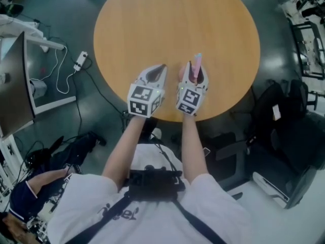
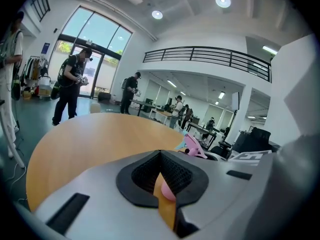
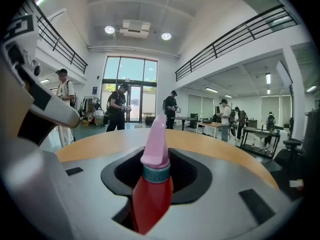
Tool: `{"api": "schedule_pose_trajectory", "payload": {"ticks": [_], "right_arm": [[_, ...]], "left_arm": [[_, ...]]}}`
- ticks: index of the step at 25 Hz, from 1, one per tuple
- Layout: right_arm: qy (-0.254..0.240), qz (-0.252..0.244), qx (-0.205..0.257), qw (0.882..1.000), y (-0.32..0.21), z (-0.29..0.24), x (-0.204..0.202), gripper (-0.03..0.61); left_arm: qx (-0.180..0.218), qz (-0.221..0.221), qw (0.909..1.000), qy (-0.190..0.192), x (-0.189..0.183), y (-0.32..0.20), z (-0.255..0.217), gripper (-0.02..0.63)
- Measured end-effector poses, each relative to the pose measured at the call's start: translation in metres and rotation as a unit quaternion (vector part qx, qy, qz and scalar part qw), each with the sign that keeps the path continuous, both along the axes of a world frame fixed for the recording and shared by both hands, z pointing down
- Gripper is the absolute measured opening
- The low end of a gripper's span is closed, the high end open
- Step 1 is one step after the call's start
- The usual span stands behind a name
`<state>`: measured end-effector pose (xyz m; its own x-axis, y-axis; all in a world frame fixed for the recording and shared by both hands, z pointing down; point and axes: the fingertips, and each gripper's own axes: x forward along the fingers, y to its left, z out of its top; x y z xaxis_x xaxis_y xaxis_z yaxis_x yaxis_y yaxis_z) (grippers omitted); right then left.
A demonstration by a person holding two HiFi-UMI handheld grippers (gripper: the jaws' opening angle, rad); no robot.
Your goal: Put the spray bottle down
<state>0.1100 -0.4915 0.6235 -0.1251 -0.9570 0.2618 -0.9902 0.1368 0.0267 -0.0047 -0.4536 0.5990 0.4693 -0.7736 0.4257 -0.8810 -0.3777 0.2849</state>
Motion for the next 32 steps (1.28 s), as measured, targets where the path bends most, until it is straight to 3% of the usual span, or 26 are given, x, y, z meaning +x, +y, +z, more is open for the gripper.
{"api": "schedule_pose_trajectory", "payload": {"ticks": [8,11,15,16,22,27,32], "right_arm": [[0.022,-0.008,0.012,1.000,0.019,0.019,0.002,0.167],[0.018,-0.018,-0.014,1.000,0.022,0.016,0.000,0.169],[0.003,-0.049,-0.045,0.998,0.023,0.016,-0.003,0.296],[0.002,-0.051,-0.046,0.998,0.025,0.014,-0.002,0.302],[-0.013,-0.035,-0.032,0.999,0.049,0.000,0.013,0.302],[-0.044,-0.040,-0.023,0.998,0.080,-0.020,0.002,0.302],[-0.049,-0.072,0.005,0.996,0.117,-0.054,-0.013,0.233]], "left_arm": [[-0.004,-0.012,0.9999,0.008,-0.004,0.000,0.003,0.011],[-0.004,-0.010,0.9999,0.009,0.001,0.006,0.002,0.011],[0.002,-0.013,0.9998,0.012,0.003,0.012,-0.003,0.011],[0.005,-0.014,0.9998,0.014,0.003,0.014,-0.005,0.011],[0.026,-0.022,0.9993,0.016,-0.002,0.031,-0.021,0.011],[0.052,-0.033,0.9980,0.013,-0.019,0.051,-0.040,0.011],[0.088,-0.041,0.9952,0.013,-0.021,0.077,-0.066,0.011]]}}
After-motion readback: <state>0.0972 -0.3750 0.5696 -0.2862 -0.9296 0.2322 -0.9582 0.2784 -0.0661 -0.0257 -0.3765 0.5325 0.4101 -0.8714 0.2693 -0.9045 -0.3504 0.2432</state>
